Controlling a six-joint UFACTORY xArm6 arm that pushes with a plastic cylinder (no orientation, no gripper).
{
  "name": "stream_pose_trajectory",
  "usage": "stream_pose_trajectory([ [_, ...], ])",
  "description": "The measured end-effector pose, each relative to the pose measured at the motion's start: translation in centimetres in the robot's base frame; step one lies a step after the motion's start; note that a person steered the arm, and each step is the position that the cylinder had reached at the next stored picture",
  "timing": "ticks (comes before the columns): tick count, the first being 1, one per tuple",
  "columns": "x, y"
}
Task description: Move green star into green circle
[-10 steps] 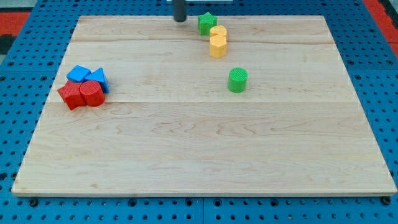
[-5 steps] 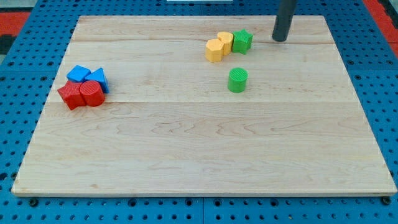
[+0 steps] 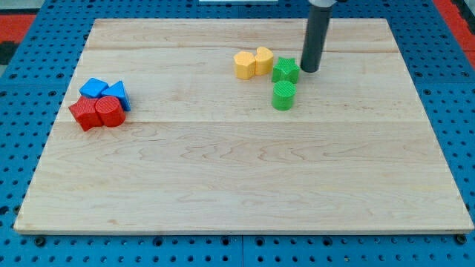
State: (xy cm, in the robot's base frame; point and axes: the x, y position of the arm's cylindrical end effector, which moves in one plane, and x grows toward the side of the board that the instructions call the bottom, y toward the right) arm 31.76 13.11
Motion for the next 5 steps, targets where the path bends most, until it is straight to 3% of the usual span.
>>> stream_pose_trajectory([
  [1,-2.1,-1.4],
  [2,-0.2,-4.1],
  [5,7.6,-4.2],
])
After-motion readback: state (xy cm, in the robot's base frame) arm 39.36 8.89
